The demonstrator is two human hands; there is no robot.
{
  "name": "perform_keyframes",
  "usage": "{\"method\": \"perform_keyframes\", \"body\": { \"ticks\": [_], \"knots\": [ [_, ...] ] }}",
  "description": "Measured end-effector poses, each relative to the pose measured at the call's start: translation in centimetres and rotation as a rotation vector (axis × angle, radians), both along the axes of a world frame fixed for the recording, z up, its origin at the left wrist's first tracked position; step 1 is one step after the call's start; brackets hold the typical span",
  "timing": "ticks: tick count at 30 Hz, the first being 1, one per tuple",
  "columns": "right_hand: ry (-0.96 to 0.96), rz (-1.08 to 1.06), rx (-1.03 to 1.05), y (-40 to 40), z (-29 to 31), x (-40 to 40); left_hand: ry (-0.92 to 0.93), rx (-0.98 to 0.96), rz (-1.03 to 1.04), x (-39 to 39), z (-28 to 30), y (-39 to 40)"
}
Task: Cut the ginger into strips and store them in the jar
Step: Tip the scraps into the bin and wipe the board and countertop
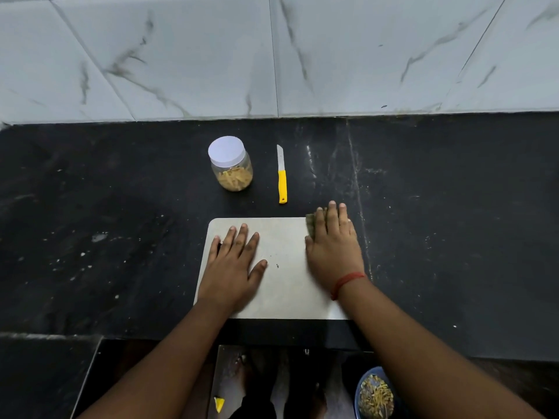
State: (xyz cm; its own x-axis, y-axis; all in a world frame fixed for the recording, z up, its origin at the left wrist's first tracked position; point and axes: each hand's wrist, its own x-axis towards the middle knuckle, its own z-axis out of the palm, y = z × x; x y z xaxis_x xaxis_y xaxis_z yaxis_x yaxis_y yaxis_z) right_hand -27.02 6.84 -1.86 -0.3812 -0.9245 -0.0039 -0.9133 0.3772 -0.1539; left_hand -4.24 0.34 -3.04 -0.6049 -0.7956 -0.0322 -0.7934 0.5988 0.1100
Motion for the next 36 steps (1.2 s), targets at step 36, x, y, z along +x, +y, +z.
{"method": "perform_keyframes", "body": {
  "ticks": [36],
  "knots": [
    [0.104, 0.16, 0.068, 5.7, 0.0, 7.2, 0.142, 0.032, -0.048, 0.7, -0.9, -0.1]
  ]
}}
